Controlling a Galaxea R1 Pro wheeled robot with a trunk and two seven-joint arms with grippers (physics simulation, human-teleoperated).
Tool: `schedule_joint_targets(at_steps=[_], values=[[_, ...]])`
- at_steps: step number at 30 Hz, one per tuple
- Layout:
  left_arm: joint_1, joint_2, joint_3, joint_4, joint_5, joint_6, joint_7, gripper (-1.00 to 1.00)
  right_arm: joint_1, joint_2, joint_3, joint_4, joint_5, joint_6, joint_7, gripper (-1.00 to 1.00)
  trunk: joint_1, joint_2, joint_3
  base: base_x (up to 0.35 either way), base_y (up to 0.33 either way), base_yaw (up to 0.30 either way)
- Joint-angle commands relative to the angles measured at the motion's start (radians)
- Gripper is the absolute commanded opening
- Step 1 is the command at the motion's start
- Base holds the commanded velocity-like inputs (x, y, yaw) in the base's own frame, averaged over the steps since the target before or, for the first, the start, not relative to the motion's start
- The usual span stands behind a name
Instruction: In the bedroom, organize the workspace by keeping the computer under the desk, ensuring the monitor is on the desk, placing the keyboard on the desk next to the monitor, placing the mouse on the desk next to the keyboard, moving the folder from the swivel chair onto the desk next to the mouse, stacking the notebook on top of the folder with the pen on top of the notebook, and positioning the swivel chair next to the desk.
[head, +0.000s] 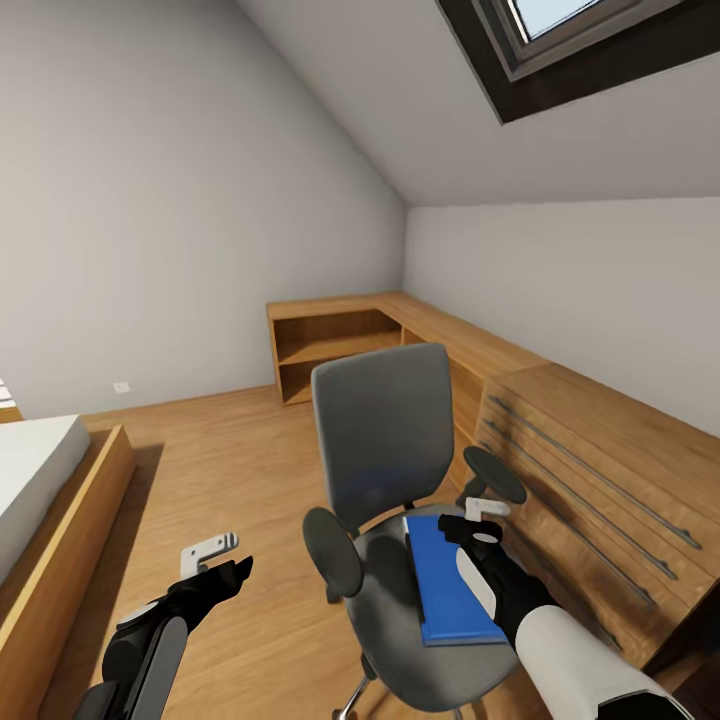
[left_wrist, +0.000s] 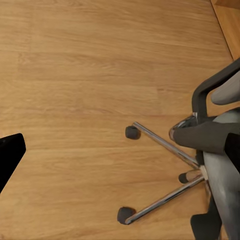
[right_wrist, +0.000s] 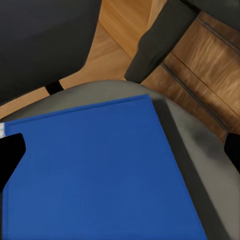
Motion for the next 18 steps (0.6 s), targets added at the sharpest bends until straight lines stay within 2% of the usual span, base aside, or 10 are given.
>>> schedule_joint_targets(at_steps=[1,6,15,18], values=[[-0.001,-0.001,0.001,-0.001,0.011,0.004,0.007,1.00,-0.001,-0.001,0.008,-0.002,-0.007,0.006,-0.009,1.00,0.004,-0.008,-0.004,0.000,0.000,0.000],[-0.001,-0.001,0.001,0.000,0.011,0.004,0.007,1.00,-0.001,-0.001,0.008,-0.002,-0.006,0.006,-0.009,1.00,0.023,-0.043,-0.020,0.000,0.000,0.000],[-0.001,-0.001,0.001,0.000,0.011,0.004,0.007,1.00,-0.001,-0.017,0.007,-0.002,-0.008,0.006,-0.005,1.00,0.058,-0.106,-0.048,0.000,0.000,0.000],[-0.001,-0.001,0.001,0.002,0.011,0.004,0.007,1.00,-0.001,-0.029,0.005,-0.001,-0.009,0.007,0.033,1.00,0.069,-0.127,-0.058,0.000,0.000,0.000]])
